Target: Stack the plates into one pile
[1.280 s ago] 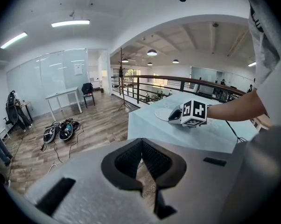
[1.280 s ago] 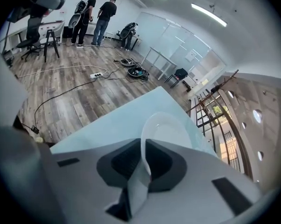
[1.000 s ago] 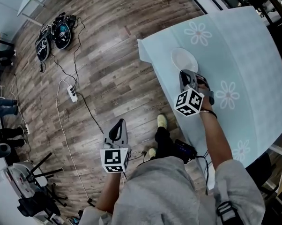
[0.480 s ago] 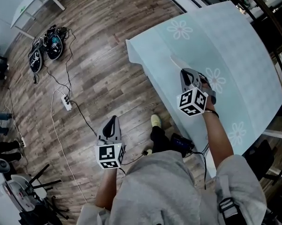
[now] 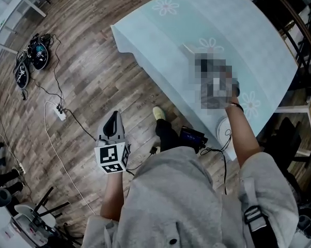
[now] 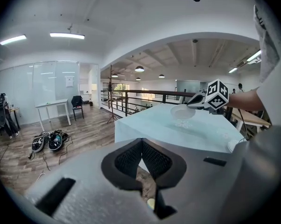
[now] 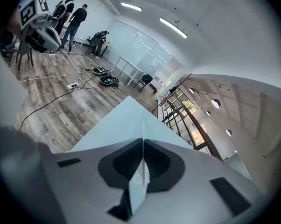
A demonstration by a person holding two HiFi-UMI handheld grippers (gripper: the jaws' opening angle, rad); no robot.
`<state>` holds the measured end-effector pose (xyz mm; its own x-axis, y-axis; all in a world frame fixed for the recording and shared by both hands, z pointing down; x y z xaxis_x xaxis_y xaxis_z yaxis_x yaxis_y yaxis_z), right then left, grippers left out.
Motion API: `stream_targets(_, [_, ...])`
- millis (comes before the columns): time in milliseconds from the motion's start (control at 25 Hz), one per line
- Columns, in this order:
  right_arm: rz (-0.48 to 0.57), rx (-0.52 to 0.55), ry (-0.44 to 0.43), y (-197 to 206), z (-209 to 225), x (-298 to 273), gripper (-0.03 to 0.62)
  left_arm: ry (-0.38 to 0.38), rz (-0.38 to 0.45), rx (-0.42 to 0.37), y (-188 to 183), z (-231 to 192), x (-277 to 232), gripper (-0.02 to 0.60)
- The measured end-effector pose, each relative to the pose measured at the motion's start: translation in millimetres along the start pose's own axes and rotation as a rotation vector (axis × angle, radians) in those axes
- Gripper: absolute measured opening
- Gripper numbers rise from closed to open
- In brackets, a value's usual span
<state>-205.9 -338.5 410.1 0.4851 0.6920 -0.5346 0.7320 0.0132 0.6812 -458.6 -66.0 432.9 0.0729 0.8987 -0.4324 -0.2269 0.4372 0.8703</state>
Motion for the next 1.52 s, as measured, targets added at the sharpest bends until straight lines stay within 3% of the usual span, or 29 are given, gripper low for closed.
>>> stream_targets(640, [-0.054,-0.044,0.121,107.5,-49.9,170.8,0.031,0.093,0.059,-0.066,38.8,93.6,93.4,0.02])
stream_targets(1000, [-0.145,-0.08,0.187,168.7,-58.4,235.1,0.031,0.203,0.096,-0.102,27.9,137.4,93.6,0.02])
stream_targets(1520, [-0.207,-0.126,0.208,218.7,-84.5,268.2,0.031,0.289,0.118,-0.166,11.6,171.0,81.1,0.02])
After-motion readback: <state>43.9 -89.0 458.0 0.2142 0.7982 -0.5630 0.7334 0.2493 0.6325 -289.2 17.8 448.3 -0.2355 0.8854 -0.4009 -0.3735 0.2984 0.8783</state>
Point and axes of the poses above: the fingertips, and each gripper's own axes: x backward along the fingers, z to its right, y out of its underside, the point moved 7 cm from there along x, backward along the fingers, and after that the axes turned 15 degrees about -x, right-handed, at the moved point
